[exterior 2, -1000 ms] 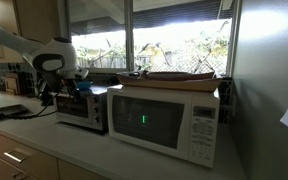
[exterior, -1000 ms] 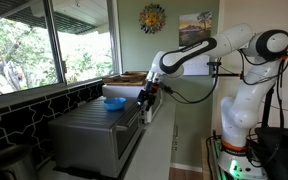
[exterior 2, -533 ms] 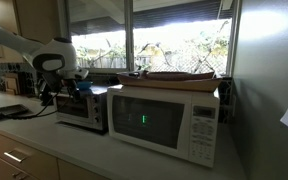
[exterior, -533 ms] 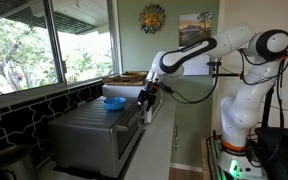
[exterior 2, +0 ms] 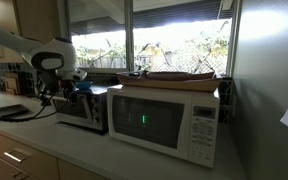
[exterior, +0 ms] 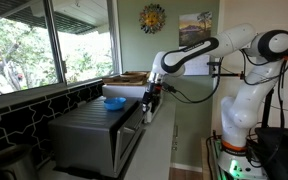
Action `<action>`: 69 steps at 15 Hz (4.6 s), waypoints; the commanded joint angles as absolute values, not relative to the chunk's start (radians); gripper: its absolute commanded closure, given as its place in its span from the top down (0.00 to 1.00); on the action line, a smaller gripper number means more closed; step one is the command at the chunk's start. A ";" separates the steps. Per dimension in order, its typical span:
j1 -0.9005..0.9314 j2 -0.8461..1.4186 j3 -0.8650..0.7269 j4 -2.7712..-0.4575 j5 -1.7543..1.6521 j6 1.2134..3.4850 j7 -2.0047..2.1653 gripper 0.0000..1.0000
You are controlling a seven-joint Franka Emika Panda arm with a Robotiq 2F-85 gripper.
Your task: Open the microwave door, put the blue bowl in the microwave and then close the microwave door
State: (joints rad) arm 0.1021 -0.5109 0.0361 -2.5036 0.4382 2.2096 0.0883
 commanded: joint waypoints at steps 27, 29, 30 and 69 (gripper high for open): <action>-0.025 -0.597 0.008 -2.691 0.200 2.012 0.089 1.00; -0.029 -0.594 0.008 -2.690 0.189 2.011 0.090 1.00; -0.030 -0.591 0.007 -2.688 0.188 2.013 0.092 1.00; 0.020 -0.366 0.161 -2.254 0.544 2.301 0.757 1.00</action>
